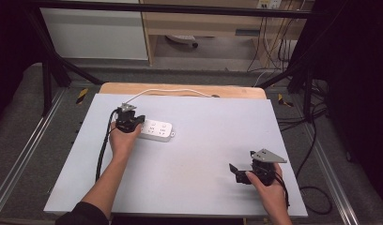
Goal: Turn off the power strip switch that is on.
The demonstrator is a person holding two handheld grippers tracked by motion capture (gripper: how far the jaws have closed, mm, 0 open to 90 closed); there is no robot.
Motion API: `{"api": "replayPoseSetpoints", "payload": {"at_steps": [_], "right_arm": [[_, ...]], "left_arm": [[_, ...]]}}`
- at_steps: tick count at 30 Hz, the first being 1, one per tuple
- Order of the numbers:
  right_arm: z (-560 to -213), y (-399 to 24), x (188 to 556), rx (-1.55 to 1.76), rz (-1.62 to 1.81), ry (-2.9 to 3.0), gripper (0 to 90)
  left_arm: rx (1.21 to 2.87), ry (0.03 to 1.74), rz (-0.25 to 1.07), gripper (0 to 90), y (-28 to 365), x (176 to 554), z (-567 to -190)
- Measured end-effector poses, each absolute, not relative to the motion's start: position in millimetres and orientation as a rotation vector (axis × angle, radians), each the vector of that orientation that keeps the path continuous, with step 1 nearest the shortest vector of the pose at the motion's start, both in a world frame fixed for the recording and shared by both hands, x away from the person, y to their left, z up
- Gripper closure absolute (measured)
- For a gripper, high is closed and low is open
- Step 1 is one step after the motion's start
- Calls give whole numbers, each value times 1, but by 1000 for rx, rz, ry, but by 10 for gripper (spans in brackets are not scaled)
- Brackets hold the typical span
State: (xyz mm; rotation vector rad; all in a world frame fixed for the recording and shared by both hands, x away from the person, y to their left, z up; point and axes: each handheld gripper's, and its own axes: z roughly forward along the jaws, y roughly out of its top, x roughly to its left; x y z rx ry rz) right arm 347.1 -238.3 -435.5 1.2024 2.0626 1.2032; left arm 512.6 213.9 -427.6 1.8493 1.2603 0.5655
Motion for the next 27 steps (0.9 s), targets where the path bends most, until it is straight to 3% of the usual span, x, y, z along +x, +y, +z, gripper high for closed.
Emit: {"api": "replayPoseSetpoints", "payload": {"at_steps": [27], "right_arm": [[-437, -239, 348, 1223, 1211, 2070, 26]], "left_arm": [[1863, 1258, 603, 900, 213, 511, -434]]}}
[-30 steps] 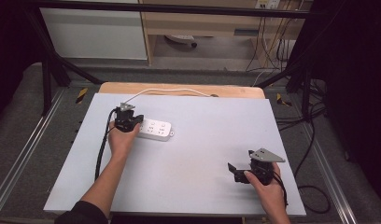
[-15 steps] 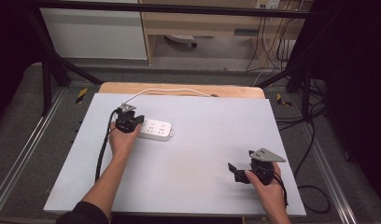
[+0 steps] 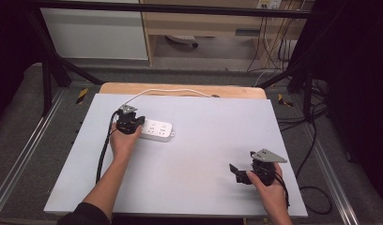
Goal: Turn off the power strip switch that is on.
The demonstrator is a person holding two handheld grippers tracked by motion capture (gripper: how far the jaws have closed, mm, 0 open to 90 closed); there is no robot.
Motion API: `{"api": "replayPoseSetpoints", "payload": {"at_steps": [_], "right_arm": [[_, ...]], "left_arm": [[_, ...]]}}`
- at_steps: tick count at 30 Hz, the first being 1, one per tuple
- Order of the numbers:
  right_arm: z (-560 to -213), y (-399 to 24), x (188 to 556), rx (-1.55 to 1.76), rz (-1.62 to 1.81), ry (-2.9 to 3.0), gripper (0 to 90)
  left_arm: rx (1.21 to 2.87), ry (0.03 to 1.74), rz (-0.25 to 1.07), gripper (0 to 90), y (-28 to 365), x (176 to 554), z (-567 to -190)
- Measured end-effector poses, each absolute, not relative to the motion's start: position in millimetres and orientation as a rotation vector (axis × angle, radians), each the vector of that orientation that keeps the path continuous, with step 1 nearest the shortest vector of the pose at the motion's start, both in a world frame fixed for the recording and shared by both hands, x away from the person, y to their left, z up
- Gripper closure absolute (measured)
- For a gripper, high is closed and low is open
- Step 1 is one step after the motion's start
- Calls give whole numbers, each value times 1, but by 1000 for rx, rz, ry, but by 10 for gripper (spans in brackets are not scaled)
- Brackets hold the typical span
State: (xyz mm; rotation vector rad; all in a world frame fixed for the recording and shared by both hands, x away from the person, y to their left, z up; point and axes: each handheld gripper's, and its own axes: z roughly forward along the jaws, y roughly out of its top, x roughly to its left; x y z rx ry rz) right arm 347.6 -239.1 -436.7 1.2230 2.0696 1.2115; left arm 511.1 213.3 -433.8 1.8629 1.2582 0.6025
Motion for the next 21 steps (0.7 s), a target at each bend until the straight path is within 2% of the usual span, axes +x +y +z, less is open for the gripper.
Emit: {"api": "replayPoseSetpoints", "payload": {"at_steps": [21], "right_arm": [[-436, -240, 347, 1230, 1225, 2043, 25]], "left_arm": [[1883, 1246, 620, 900, 212, 511, -435]]}}
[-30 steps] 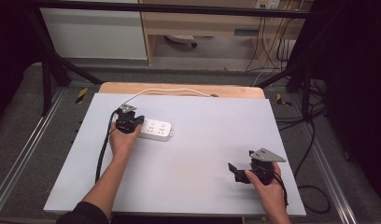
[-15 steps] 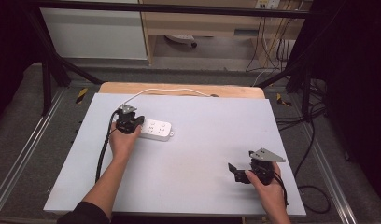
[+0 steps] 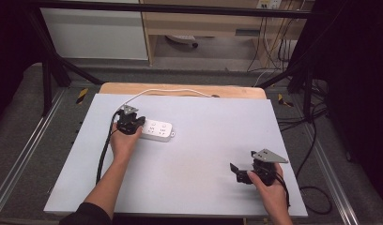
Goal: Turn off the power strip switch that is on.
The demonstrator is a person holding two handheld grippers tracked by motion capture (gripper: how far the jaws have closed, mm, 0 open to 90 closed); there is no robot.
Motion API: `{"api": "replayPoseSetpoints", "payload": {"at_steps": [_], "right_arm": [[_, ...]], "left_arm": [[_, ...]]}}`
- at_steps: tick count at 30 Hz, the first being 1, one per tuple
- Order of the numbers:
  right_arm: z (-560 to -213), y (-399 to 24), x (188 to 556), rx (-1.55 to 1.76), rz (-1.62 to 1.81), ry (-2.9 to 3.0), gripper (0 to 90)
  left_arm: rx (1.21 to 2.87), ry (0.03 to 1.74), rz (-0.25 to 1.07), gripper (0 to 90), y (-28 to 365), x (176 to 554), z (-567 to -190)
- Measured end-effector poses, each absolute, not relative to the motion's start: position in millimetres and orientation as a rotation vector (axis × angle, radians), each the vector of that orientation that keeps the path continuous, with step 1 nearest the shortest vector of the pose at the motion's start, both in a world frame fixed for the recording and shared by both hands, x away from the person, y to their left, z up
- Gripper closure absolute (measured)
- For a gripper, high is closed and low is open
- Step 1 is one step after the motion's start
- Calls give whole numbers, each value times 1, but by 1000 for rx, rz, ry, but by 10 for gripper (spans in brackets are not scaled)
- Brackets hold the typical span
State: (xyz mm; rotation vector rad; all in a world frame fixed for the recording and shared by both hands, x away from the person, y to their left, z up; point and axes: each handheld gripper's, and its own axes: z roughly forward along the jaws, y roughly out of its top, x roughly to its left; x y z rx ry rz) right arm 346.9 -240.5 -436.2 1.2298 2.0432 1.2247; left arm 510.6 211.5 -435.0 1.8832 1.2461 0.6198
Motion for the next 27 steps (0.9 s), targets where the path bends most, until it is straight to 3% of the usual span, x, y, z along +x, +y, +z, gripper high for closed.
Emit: {"api": "replayPoseSetpoints", "payload": {"at_steps": [27], "right_arm": [[-434, -242, 346, 1237, 1239, 2033, 25]], "left_arm": [[1867, 1259, 644, 900, 209, 508, -436]]}}
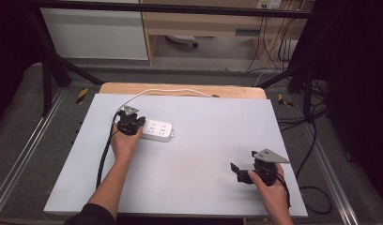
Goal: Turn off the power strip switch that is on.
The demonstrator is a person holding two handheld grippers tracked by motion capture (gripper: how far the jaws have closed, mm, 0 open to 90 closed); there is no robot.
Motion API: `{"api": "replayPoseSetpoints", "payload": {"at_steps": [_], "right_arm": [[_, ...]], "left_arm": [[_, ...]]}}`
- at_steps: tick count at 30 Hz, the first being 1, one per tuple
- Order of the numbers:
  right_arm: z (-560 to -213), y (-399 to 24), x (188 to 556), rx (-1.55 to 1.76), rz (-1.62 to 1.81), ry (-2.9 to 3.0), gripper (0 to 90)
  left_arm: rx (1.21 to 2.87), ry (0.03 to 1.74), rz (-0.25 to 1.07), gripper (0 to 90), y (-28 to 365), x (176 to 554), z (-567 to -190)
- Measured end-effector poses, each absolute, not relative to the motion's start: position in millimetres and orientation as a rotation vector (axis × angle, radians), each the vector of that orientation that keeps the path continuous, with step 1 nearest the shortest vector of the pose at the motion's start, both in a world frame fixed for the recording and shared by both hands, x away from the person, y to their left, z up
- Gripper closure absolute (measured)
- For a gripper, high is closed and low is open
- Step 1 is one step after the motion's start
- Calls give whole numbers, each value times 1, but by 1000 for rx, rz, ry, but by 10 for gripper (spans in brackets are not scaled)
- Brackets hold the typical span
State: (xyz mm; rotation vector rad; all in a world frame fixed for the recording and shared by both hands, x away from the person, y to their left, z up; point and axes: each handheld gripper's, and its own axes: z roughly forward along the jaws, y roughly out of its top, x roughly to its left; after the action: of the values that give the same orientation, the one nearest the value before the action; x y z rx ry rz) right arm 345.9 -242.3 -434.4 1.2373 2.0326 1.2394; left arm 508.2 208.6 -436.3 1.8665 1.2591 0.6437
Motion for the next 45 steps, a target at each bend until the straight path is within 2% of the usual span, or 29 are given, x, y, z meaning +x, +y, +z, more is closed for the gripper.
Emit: {"api": "replayPoseSetpoints", "payload": {"at_steps": [45], "right_arm": [[-434, -244, 345, 1245, 1242, 2040, 24]], "left_arm": [[1819, 1293, 590, 900, 213, 509, -438]]}}
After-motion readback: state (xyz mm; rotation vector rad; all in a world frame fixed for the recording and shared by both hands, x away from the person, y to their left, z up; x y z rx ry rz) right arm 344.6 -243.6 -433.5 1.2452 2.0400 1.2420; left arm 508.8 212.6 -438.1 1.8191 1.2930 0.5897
